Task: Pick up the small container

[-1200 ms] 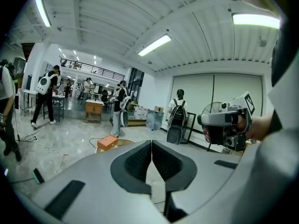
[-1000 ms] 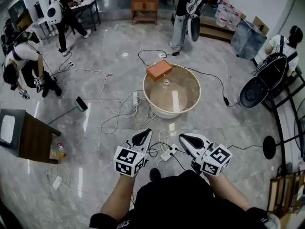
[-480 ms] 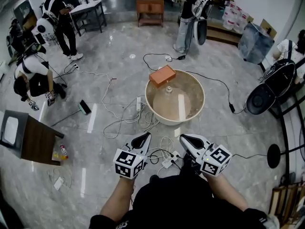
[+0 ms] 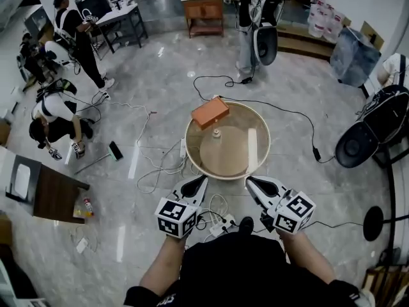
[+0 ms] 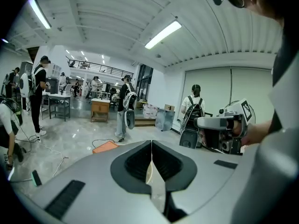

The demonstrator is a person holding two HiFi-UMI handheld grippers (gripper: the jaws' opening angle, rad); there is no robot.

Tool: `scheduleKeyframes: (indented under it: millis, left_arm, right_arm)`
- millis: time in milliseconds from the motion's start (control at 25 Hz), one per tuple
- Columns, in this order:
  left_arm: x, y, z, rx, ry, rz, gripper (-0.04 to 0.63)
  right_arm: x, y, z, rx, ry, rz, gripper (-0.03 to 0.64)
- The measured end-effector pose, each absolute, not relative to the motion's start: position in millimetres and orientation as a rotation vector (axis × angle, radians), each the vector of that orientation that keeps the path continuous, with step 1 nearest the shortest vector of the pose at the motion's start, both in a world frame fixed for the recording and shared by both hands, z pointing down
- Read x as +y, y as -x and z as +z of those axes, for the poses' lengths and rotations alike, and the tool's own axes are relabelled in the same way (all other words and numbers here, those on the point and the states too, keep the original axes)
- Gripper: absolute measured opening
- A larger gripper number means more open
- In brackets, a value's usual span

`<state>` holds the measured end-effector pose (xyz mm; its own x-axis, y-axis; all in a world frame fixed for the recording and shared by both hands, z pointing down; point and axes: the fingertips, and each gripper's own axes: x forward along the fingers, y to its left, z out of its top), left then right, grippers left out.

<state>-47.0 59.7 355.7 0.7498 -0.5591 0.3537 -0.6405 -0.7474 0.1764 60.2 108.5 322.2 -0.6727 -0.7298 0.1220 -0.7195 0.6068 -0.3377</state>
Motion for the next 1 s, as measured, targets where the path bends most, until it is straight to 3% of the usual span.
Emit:
scheduleKeyframes:
  millis: [280,1000]
  left_arm:
    - [25,-27,347,-1.049,-2.662,0.417,0.02]
    - [-78,-66,395,-1.21,-2.587,0.327,0.017]
  right_arm:
    - [73,-150,326,2.831,1.209,-0.558,0.015]
    - [-25,-198,362,2.89,1.144,-0.702,0.015]
